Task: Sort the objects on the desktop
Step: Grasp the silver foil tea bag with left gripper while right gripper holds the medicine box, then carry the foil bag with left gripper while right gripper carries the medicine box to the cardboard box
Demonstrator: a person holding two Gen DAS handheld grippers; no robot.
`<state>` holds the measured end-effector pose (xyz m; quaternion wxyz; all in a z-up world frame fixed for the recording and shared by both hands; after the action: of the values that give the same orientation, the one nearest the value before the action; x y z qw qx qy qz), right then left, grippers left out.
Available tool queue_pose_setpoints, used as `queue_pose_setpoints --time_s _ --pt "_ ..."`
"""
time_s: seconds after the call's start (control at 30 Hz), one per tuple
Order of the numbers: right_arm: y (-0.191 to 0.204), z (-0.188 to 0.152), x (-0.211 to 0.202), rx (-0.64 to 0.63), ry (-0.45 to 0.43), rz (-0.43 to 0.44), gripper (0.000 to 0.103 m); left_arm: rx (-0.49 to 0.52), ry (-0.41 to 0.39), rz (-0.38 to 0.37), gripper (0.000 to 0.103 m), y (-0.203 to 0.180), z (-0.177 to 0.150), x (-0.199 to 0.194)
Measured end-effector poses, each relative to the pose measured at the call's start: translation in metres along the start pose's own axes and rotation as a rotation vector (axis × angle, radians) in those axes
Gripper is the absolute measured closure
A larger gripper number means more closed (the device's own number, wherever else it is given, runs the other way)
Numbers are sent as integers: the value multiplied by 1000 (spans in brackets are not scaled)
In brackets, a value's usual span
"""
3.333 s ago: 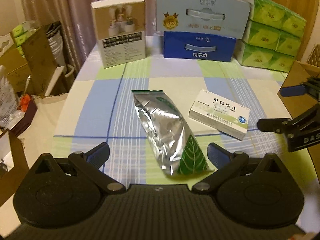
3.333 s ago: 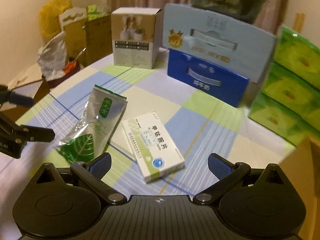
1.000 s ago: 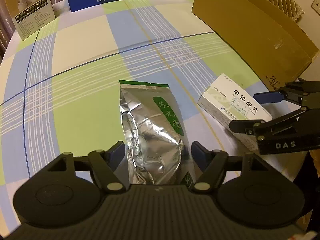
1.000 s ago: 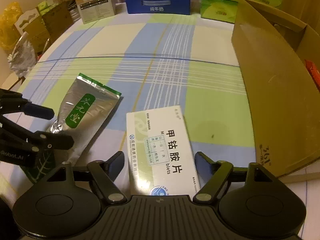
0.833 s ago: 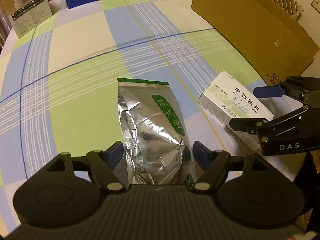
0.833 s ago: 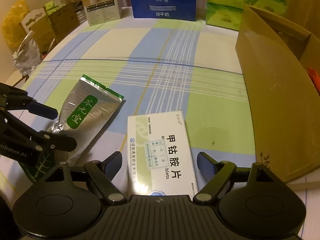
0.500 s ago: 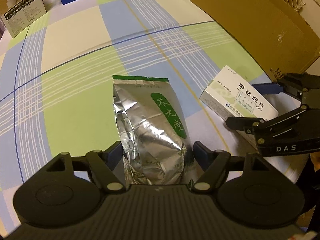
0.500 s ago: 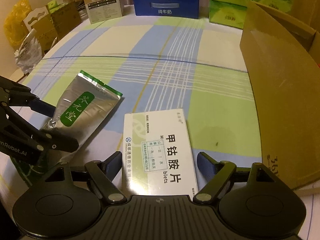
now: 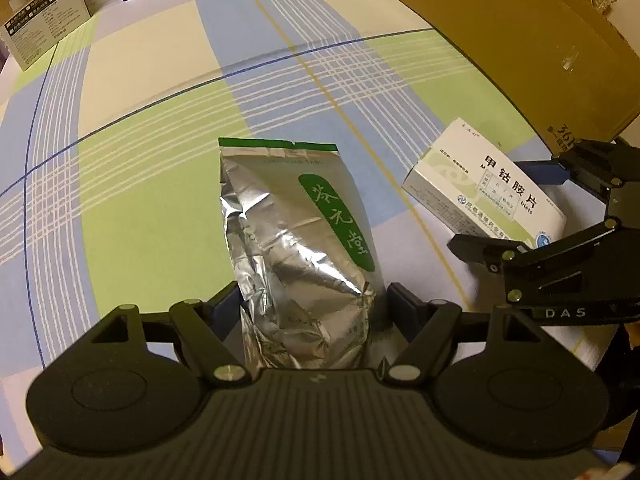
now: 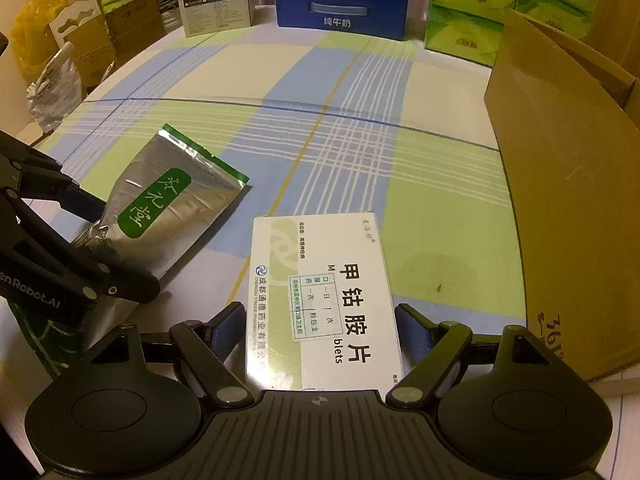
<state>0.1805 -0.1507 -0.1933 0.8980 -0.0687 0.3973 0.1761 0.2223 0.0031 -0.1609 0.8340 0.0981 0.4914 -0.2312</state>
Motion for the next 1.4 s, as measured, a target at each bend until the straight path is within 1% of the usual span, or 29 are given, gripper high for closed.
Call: queue_pose_setpoints --time_s 0.1,0.17,0.2,0.27,0.4,0.5,0.7,0.87,1.03,1.17,1.4 --pt "0 0 0 1 -2 -2 26 12 7 18 29 -2 1 2" --pt "-1 0 0 3 -6 -3 30 20 11 30 30 -3 1 3" --pt "-1 1 -1 4 -9 -5 34 23 12 33 32 -3 1 3" --pt "-2 1 -1 9 -8 -3 34 19 14 31 36 -3 1 2" --pt "-3 1 -1 15 -10 -4 34 8 10 20 49 -4 3 -1" --pt "-5 2 -3 49 -13 8 34 8 5 28 52 -6 4 -5" --pt "-8 6 -6 88 -29 14 35 6 8 19 54 -12 5 -12" --pt "-10 7 -8 105 -38 14 35 37 6 28 54 -17 4 -18" --pt "-13 7 -9 126 -43 16 35 22 10 17 54 -17 0 -18" --pt "-15 10 -11 137 -52 18 34 30 11 15 54 -20 0 -22" --pt "-20 13 -31 165 -85 13 35 25 -7 28 54 -27 7 -36"
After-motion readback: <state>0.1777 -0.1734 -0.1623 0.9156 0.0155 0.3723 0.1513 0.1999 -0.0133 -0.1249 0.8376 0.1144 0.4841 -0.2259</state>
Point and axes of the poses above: each gripper's, at about its wrist camera, not at the fingertips, and x roughly the way its jaws point, y to its left, z to its top, the point moved 8 cm from there along x, roughly the way its jaws point, and after that the axes turned 9 degrees about -y, right-handed, at the moved point
